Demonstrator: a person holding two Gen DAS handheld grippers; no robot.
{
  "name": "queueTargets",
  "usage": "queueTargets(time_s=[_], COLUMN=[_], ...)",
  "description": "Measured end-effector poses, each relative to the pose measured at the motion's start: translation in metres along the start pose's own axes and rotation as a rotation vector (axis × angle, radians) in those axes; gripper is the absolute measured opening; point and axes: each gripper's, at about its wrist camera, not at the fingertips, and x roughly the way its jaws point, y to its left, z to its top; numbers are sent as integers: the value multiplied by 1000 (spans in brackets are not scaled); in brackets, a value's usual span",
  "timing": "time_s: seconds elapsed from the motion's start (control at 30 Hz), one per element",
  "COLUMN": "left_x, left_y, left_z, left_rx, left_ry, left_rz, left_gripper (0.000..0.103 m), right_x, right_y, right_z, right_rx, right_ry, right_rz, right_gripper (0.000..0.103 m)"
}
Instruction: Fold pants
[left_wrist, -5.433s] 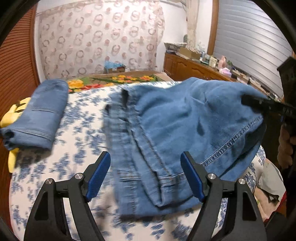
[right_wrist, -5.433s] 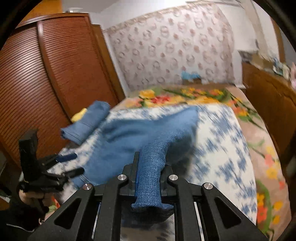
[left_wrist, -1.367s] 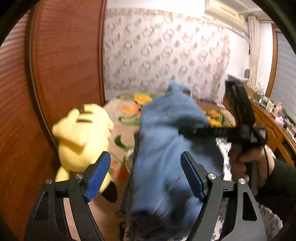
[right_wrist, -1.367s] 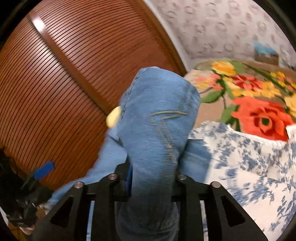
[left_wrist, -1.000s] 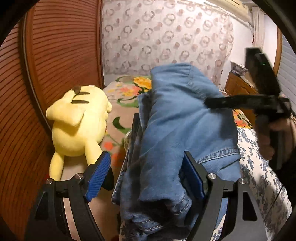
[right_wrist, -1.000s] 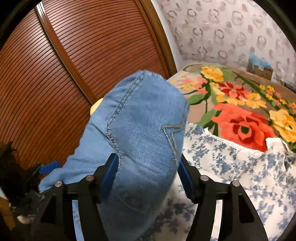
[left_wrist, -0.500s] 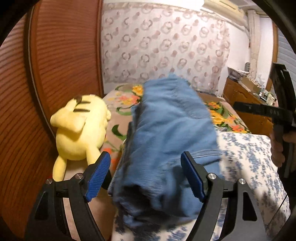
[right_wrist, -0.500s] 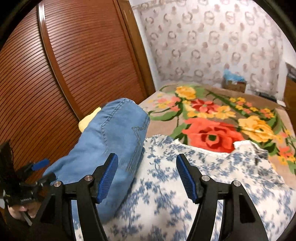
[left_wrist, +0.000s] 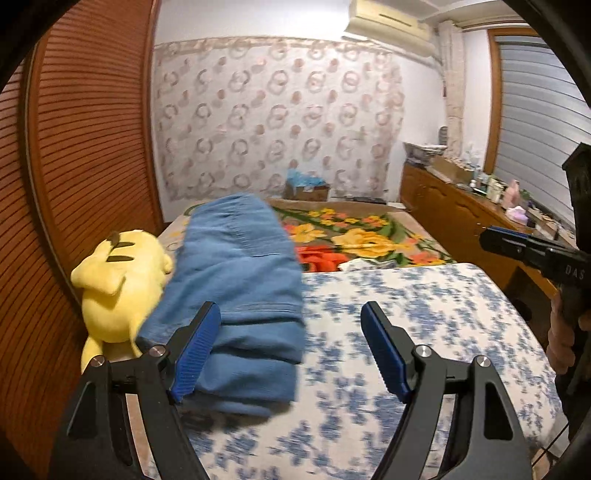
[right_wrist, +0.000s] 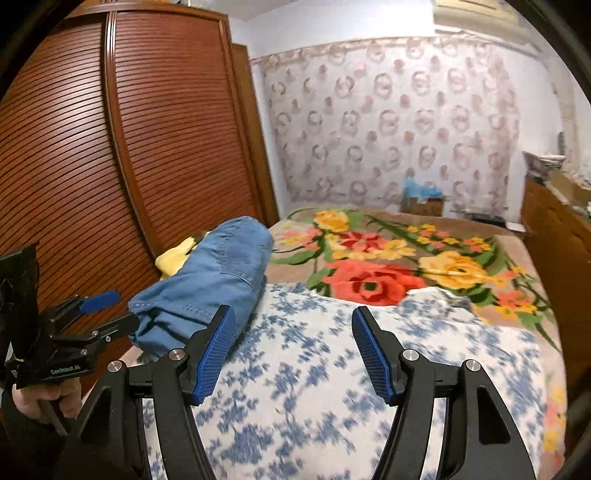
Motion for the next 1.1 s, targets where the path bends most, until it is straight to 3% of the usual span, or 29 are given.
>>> queueTargets(time_s=[0.23, 0.37, 0.5, 0.77, 0.9, 1.1], left_x=[-31, -53, -76, -112, -120, -124], left_y=[-47, -68, -84, -101, -107, -112], left_z=[-3, -6, -10, -15, -18, -22], left_rx=[47, 75, 96, 89, 85, 91], left_ry=[-50, -82, -109, -153, -159, -161], left_rz=[-52, -73, -73, -57, -17, -31], left_gripper=[81, 84, 93, 93, 93, 93], right_x=[-89, -134, -165, -189, -199, -198], right_y=[3, 15, 32, 61, 71, 77], right_z=[-34, -52, -70, -93, -104, -109], right_rx=[9, 22, 17, 34, 25, 33], right_ry=[-71, -107, -144, -201, -230, -235], right_rz=[-135, -168, -206, -241, -278, -291], right_gripper=[70, 74, 77, 83, 83, 83])
